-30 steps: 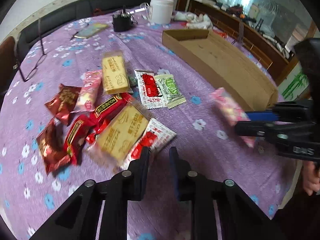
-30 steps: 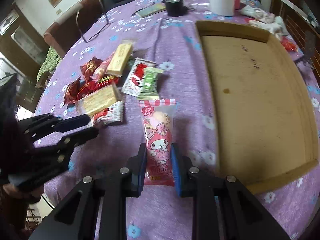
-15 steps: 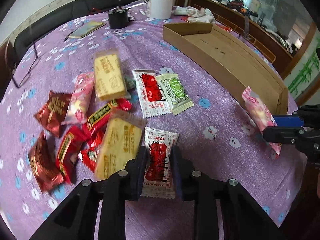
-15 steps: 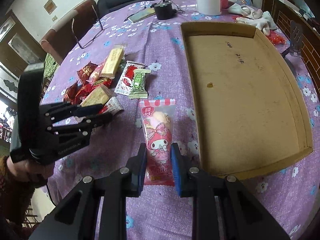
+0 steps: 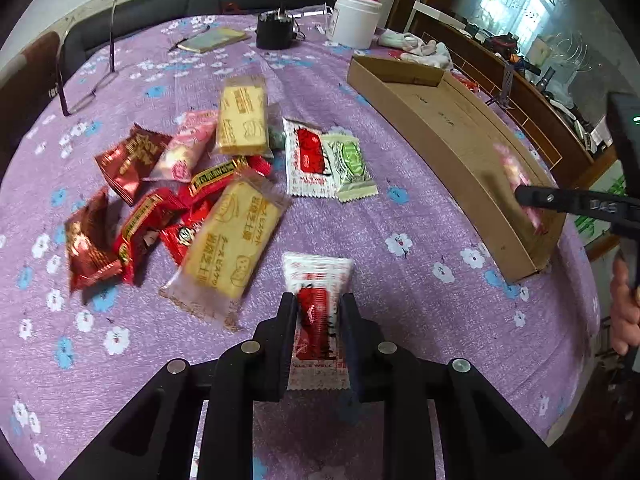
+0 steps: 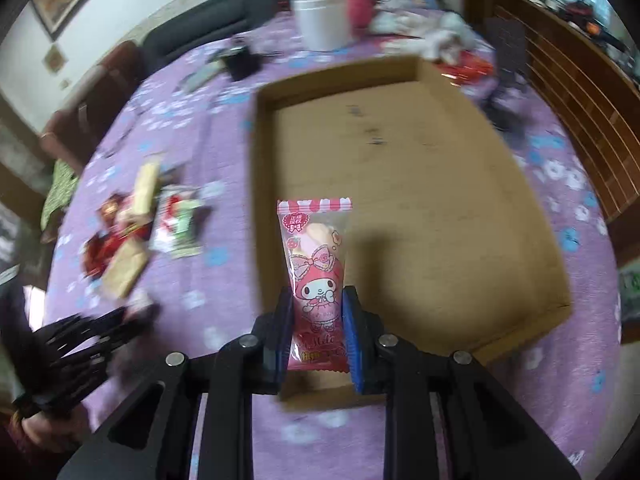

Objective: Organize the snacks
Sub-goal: 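Carry the pink bag into the tray with the right gripper while the left gripper grasps a white-red packet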

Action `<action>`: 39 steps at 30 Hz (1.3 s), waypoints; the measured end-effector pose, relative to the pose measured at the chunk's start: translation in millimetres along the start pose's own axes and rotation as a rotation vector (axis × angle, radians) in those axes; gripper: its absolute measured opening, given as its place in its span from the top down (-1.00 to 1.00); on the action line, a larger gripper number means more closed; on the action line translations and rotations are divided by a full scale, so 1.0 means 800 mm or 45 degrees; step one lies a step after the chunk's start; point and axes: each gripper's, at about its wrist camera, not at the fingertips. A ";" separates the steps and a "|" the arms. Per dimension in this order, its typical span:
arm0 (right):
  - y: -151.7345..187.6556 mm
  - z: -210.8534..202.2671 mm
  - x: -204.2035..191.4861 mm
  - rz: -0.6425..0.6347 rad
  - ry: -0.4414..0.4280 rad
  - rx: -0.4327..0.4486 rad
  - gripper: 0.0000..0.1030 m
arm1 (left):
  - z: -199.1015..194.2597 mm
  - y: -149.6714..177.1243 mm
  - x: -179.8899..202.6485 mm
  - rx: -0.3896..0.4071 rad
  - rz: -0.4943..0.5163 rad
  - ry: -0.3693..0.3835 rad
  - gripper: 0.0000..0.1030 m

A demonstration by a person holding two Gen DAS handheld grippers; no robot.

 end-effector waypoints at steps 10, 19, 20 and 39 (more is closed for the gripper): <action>0.020 0.024 0.004 -0.074 0.024 -0.118 0.57 | 0.012 0.004 0.006 -0.023 0.070 -0.074 0.43; 0.049 0.013 0.006 -0.059 -0.071 -0.230 0.57 | 0.003 0.011 0.013 0.011 0.012 -0.029 0.61; 0.048 0.009 0.008 -0.047 -0.089 -0.216 0.57 | 0.003 0.010 0.012 0.010 0.002 -0.011 0.61; 0.012 -0.024 0.044 0.058 -0.120 -0.136 0.58 | -0.023 -0.060 0.046 0.095 0.018 0.187 0.61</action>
Point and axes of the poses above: each gripper's, at about its wrist camera, not at the fingertips, and z roughly the way its jaws point, x to its right, y to its underside, and after that the axes turned 11 degrees about z, right-handed
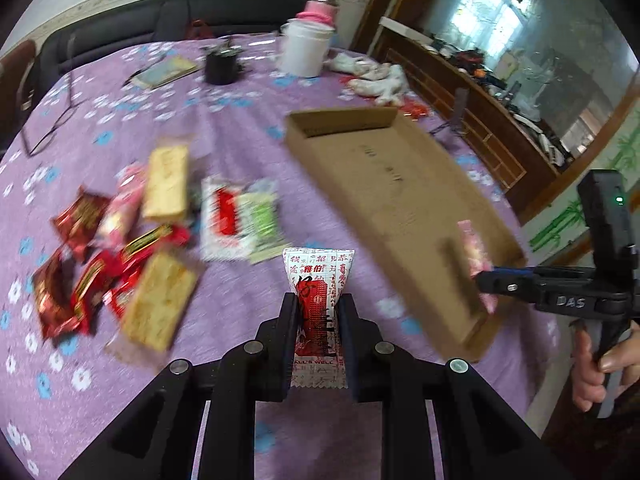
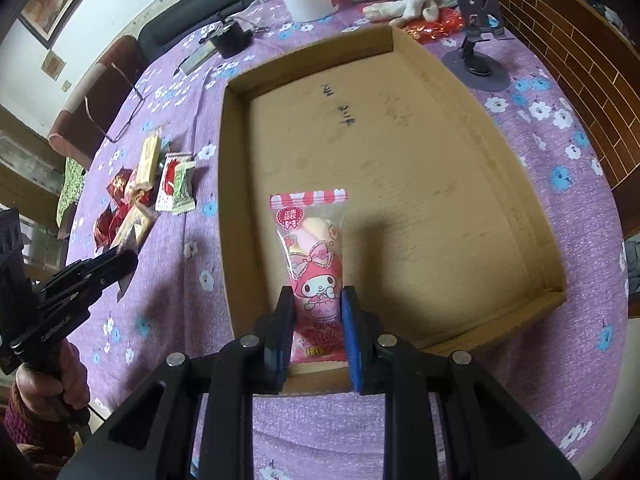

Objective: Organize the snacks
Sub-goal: 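Carry the pink bag into the tray with the right gripper while the left gripper grasps a white-red packet, then release the pink bag and white-red packet into the tray with both grippers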

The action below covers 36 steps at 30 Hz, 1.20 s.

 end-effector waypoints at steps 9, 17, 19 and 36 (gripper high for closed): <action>-0.029 -0.005 0.010 -0.015 0.017 -0.003 0.58 | 0.030 -0.056 0.059 -0.002 0.048 0.106 0.62; -0.063 0.018 0.028 -0.006 0.058 -0.021 0.58 | 0.086 -0.086 0.090 -0.059 0.026 0.092 0.62; -0.070 0.024 0.032 -0.004 0.068 -0.024 0.58 | 0.099 -0.090 0.094 -0.076 0.021 0.078 0.62; -0.097 0.053 0.035 -0.060 0.112 -0.040 0.57 | 0.150 -0.095 0.108 -0.148 0.029 0.015 0.62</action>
Point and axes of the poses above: each gripper's, at about its wrist camera, not at the fingertips, and z roughly the way its jaws point, x to its right, y to its underside, and after that the axes turned 11 degrees about z, right-handed
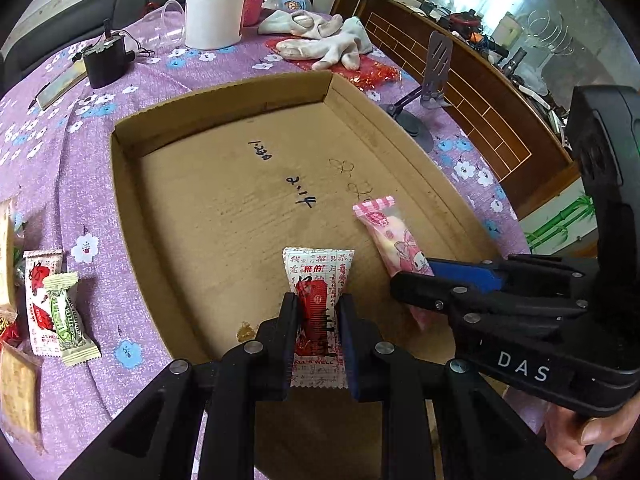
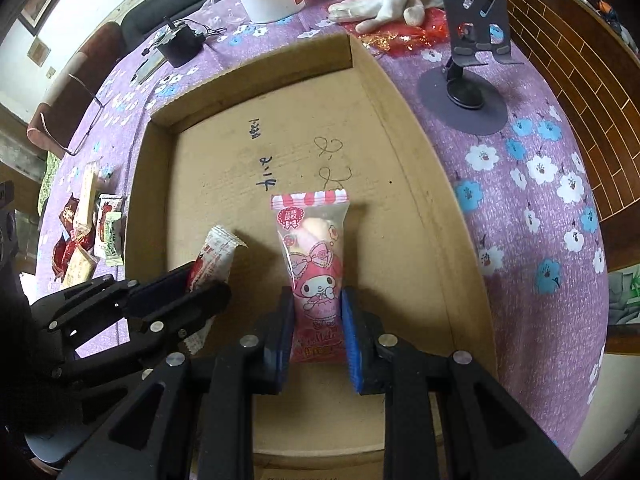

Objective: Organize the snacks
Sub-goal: 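Release the pink bag and white-red packet into the tray with both grippers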

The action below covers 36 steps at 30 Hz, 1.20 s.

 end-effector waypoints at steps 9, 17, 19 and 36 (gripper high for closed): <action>-0.003 0.002 -0.002 0.000 0.004 -0.010 0.46 | 0.002 -0.003 0.001 -0.010 0.017 -0.005 0.61; 0.002 -0.009 0.004 0.035 -0.001 0.012 0.38 | -0.001 -0.003 0.002 -0.021 0.025 0.010 0.56; 0.004 -0.017 0.005 0.046 -0.006 0.027 0.38 | -0.005 -0.003 0.002 -0.018 0.026 0.008 0.56; 0.024 -0.078 -0.077 0.005 -0.162 0.134 0.34 | -0.099 0.027 -0.049 0.151 -0.076 -0.034 0.41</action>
Point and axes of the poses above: each gripper's, at about its wrist camera, not at the fingertips, and z roughly the way its jaws point, x to its right, y to its underside, and after that the axes turned 11 degrees about z, right-handed
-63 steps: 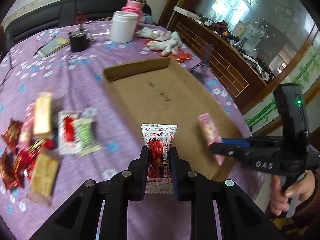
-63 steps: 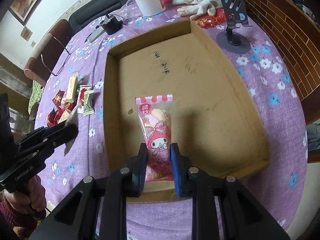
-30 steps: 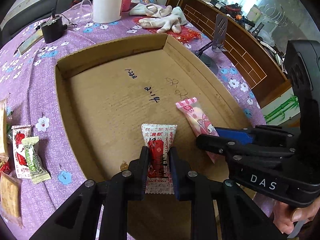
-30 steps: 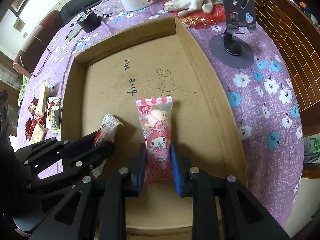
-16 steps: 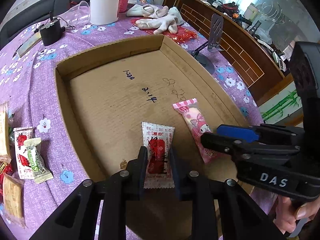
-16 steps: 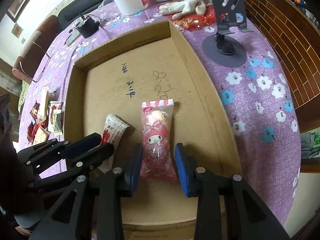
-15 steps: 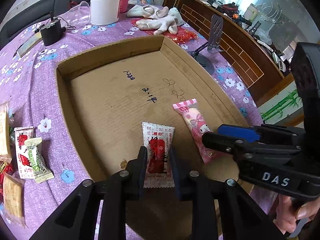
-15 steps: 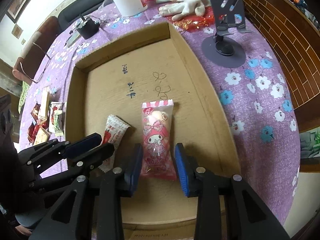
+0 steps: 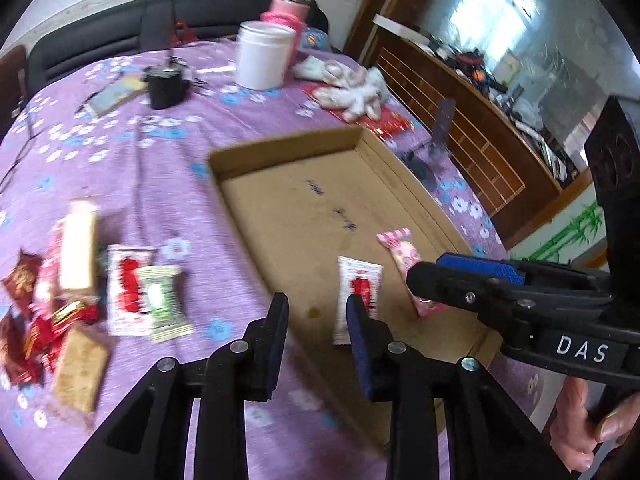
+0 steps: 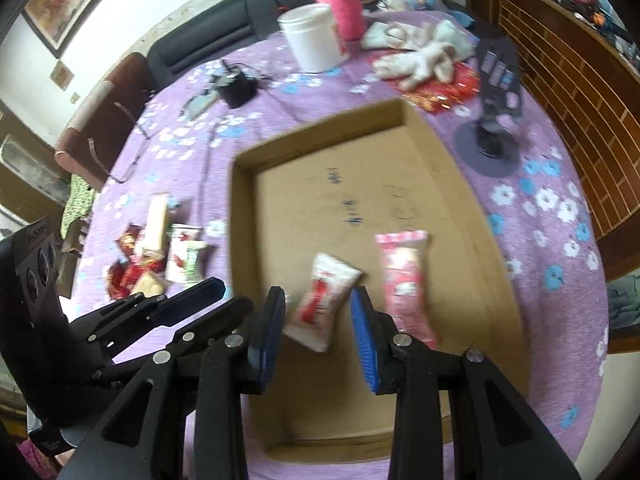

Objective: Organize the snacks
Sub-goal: 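Release the pink bag and white-red packet into the tray with both grippers, then grasp a dark red wrapped snack with the left gripper while the right grasps a yellow cake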

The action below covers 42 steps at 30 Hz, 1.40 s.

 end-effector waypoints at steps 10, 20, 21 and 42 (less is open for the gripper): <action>0.034 0.027 -0.077 -0.120 -0.077 -0.077 0.23 | -0.066 0.037 -0.095 0.087 -0.209 -0.107 0.40; 0.075 0.071 -0.135 -0.231 -0.091 -0.207 0.23 | -0.102 0.084 -0.162 0.092 -0.344 -0.188 0.40; 0.077 0.073 -0.139 -0.237 -0.093 -0.212 0.23 | -0.105 0.088 -0.169 0.090 -0.359 -0.198 0.40; 0.078 0.093 -0.148 -0.169 -0.051 -0.223 0.19 | -0.065 0.127 -0.312 -0.086 -0.616 -0.383 0.07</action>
Point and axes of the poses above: each gripper's, at about its wrist camera, not at the fingertips, and z roughly the way its jaws point, x to its right, y to its underside, and after that the axes turned 11 degrees about z, right-handed
